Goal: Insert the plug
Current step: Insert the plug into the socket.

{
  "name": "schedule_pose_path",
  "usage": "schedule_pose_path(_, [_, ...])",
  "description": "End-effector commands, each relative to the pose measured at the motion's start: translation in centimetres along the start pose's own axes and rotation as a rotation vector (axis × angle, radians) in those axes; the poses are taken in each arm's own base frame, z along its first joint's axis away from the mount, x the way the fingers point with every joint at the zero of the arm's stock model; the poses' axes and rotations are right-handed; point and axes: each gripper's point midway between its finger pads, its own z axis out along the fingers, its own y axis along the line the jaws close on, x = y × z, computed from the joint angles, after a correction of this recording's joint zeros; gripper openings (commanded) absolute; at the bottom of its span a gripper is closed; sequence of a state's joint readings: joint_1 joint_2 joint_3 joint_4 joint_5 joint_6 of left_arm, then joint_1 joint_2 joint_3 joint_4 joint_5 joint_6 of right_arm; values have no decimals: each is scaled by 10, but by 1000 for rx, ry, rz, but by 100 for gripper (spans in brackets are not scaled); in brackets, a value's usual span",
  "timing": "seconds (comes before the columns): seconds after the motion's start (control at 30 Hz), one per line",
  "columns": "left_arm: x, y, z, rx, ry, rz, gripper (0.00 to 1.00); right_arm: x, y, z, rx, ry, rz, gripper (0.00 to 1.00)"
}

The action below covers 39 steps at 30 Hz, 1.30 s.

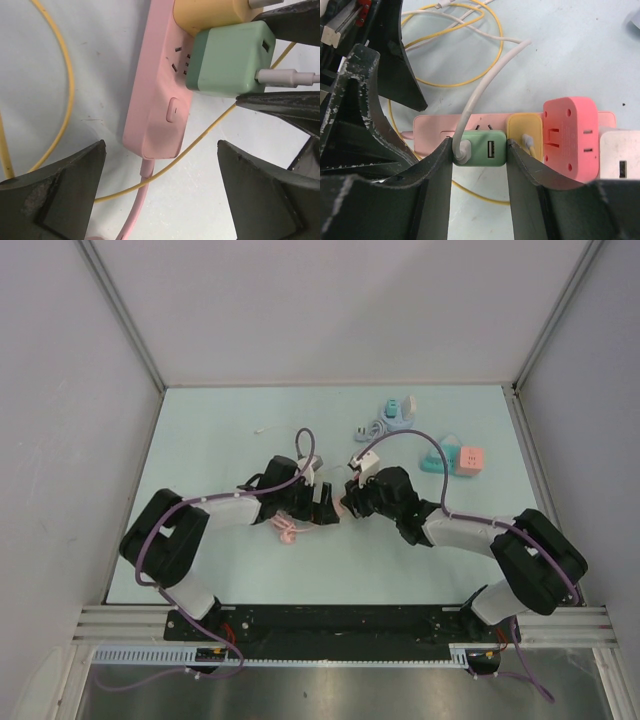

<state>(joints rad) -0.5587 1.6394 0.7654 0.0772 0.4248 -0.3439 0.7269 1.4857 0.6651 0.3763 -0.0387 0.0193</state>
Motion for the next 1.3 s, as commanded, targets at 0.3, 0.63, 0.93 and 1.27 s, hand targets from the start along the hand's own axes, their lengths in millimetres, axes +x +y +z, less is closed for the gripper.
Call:
schedule_pose_path(0.3, [33,68,4,-326,160,-88,98,57,-7,6,3,212,-76,0])
schedule_pose_path(0.63, [38,88,-1,-445,213,-75,98,87,-5,3,3,320,-23,0])
schedule_pose_path(0.93, [43,95,-4,-487,241,-77,98,120,4,-8,7,456,53,0])
schedule_pose_path(1.27, [40,67,-10,-371,197,-91,100,161,20,-32,90,618,116,0])
